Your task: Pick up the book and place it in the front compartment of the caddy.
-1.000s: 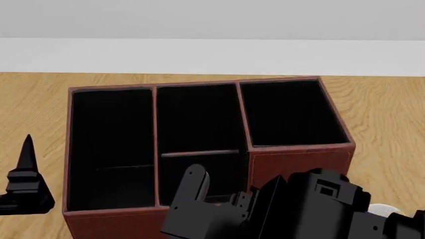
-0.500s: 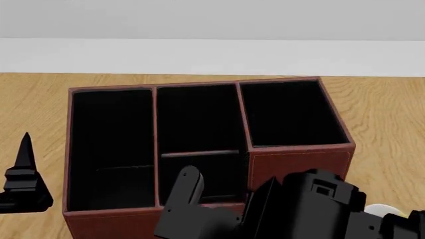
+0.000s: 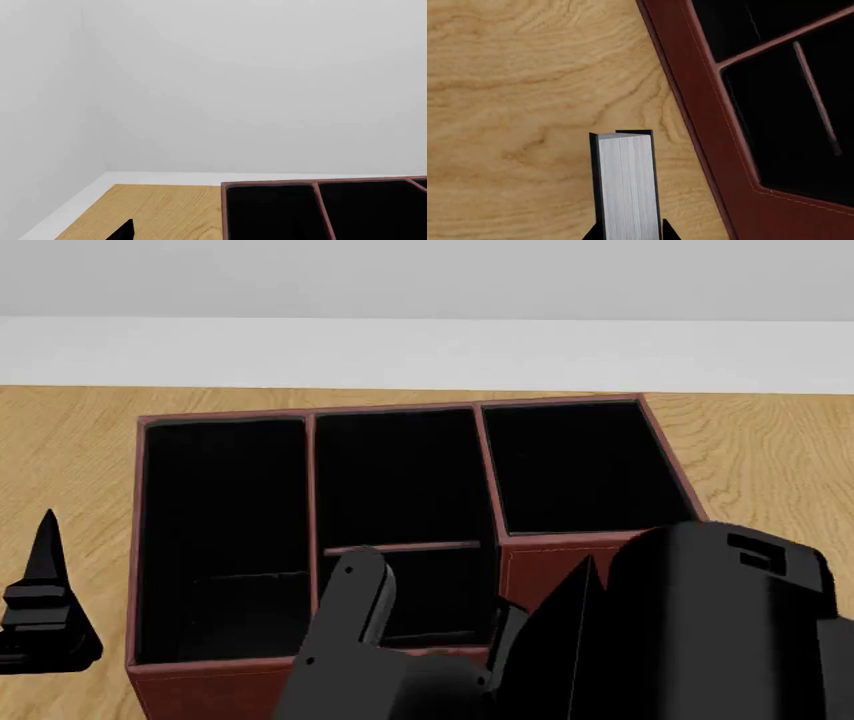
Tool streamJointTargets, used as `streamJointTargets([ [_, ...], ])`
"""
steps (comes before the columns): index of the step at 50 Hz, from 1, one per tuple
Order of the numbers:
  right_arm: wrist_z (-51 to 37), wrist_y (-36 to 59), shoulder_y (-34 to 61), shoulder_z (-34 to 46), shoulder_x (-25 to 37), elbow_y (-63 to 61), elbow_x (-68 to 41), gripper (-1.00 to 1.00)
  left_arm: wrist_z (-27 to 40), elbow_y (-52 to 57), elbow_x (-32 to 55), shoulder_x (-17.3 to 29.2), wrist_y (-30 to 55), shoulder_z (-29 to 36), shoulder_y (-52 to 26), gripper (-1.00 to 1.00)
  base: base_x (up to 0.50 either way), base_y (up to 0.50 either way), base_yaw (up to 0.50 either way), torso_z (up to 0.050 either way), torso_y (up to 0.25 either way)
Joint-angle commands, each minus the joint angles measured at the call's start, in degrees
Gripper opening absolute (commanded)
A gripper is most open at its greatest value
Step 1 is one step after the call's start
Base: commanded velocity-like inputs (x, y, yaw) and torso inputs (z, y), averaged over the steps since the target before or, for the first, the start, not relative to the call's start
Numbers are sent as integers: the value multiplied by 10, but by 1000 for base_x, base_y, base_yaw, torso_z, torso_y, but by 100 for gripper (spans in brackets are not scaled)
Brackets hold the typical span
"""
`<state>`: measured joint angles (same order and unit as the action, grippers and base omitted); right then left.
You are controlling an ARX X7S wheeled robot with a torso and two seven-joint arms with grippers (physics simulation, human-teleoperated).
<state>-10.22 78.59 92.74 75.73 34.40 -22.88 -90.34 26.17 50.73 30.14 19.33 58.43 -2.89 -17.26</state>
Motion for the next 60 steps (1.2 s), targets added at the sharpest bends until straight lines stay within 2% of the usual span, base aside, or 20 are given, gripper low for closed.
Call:
streamJointTargets([
  [1, -10, 40, 71, -35, -11, -17, -24, -100, -19, -22, -15, -6, -35, -1, 0, 100, 0, 0, 0, 0, 0],
  [13, 84, 68, 133, -26, -22, -42, 1, -100, -16, -20, -11, -4, -34, -1, 0, 100, 0, 0, 0, 0, 0],
  [23, 259, 66, 204, 26, -30, -85, 112, -100, -14, -23, -9, -3, -38, 1, 1, 100, 0, 0, 0, 0, 0],
  [26, 283, 62, 219, 32, -36, -87, 121, -100, -13, -22, -8, -2, -38, 1, 1, 100, 0, 0, 0, 0, 3],
  [31, 380, 32, 266, 99, -40, -105, 218, -100, -12, -21, -6, -1, -37, 1, -1, 100, 0, 0, 0, 0, 0],
  [37, 430, 8, 299, 131, -54, -98, 264, -100, -11, -26, -6, -1, -38, 4, -5, 100, 0, 0, 0, 0, 0],
  [41, 482, -34, 327, 183, -63, -100, 333, -100, -11, -29, -6, -1, -40, 7, -7, 100, 0, 0, 0, 0, 0],
  [46, 506, -83, 337, 219, -73, -81, 398, -100, -10, -32, -5, 0, -40, 9, -10, 100, 0, 0, 0, 0, 2],
  [60, 511, -138, 342, 231, -78, -47, 465, -100, -10, -40, -7, 3, -51, 11, -5, 100, 0, 0, 0, 0, 1],
])
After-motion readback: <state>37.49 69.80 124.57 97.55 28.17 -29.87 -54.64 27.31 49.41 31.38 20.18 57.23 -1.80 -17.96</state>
